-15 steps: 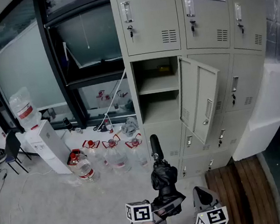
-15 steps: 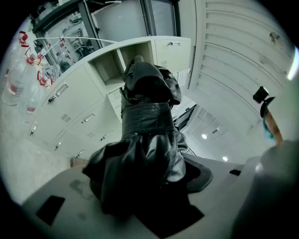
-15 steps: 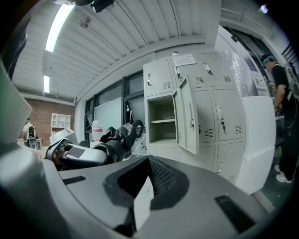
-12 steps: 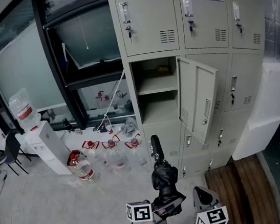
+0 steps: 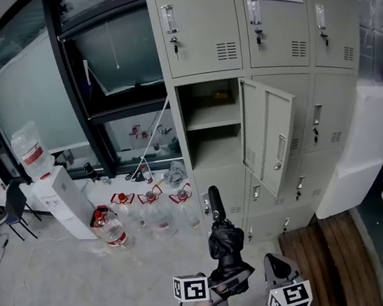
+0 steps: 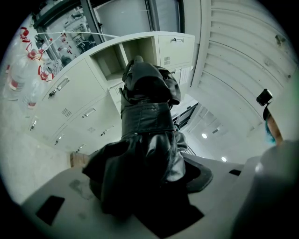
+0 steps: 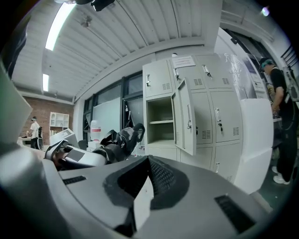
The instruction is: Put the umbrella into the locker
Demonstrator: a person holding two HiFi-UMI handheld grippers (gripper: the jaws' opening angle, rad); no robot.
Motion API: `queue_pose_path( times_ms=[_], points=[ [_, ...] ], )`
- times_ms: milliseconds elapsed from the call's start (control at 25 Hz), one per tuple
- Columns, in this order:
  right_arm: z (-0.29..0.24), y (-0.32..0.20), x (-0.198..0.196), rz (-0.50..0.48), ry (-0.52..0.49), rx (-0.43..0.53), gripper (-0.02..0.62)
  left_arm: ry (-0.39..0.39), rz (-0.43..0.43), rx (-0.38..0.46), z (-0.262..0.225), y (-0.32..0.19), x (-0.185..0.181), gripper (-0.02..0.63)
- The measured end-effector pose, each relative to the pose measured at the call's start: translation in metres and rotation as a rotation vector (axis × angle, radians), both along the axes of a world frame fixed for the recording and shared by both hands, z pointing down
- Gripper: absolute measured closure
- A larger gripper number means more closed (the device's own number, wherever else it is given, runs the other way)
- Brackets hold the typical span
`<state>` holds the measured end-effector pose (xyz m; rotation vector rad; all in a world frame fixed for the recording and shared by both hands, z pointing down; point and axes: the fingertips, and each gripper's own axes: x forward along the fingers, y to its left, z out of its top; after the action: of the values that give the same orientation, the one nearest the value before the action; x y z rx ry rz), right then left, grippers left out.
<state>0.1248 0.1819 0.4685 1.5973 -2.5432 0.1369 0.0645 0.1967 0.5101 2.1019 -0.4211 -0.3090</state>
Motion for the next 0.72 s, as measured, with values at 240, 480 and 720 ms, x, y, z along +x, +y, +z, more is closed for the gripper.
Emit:
queue_pose_path(
  times_ms=[240,480,720],
  points=[
    [0.003,-0.001,-0.005,-0.043,-0.042,-0.030,0.595,0.006,-0.014,-0.006,0.000,0.002,0.000,0.334],
    [0.015,-0.018,-0.014,-0.063,-0.032,-0.050,0.595,-0.021,-0.004,-0.019,0.010,-0.008,0.001,0.334],
    [0.021,-0.073,-0.024,-0.075,-0.038,-0.057,0.595,-0.030,0.000,-0.019,0.017,-0.061,-0.004,0.334]
  ],
)
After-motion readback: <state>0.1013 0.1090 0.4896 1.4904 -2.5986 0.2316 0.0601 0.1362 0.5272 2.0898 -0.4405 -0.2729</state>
